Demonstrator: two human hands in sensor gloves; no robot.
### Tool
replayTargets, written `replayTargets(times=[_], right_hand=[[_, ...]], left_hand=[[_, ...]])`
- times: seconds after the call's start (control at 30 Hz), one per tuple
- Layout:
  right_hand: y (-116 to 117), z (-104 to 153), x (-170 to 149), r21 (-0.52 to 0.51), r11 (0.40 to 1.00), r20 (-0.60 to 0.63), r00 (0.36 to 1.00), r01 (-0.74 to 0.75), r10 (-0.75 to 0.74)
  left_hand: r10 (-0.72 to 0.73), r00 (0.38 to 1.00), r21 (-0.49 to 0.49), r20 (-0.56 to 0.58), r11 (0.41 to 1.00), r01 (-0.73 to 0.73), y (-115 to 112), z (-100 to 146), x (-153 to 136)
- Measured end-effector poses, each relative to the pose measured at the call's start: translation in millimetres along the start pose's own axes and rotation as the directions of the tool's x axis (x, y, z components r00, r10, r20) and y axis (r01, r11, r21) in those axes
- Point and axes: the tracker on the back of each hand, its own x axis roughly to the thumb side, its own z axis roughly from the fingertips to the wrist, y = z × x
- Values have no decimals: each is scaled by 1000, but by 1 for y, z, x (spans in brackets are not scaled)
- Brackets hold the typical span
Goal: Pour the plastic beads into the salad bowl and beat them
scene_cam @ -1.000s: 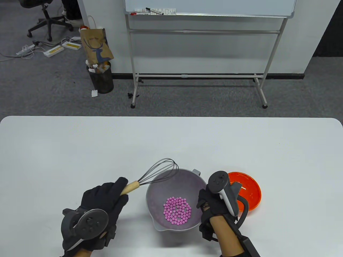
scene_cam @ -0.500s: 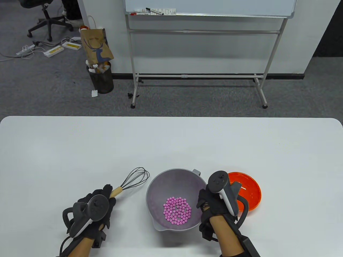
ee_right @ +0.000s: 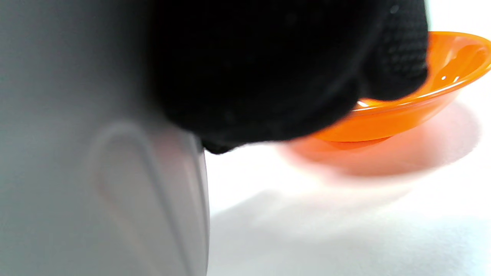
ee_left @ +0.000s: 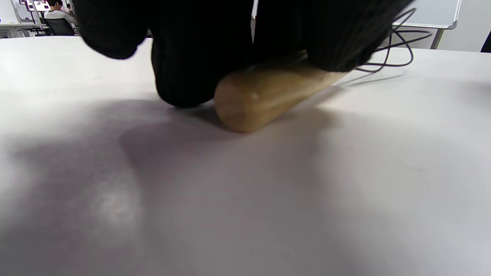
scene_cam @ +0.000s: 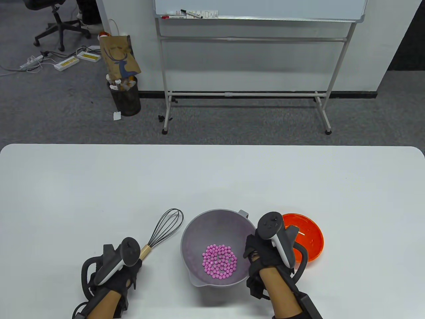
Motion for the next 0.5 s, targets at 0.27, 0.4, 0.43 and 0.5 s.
replayTargets(times=[0.27, 0.4, 0.43, 0.5], right_hand=[[0, 0, -1, 7, 1000, -4, 1000, 8, -8], [-1, 1, -1, -16, 1000, 6, 1000, 17, -17], [-2, 2, -1, -18, 1000, 5, 1000, 13, -13], [-8, 6, 0, -20, 1000, 18, 1000, 5, -5]], left_hand=[[-11, 1000, 5, -10, 1000, 11, 3, 1, -1], [55, 998, 112, 38, 992, -59, 27, 13, 2], [90, 993, 163, 71, 981, -100, 37, 19, 5], [134, 980, 228, 144, 960, -165, 56, 31, 14]])
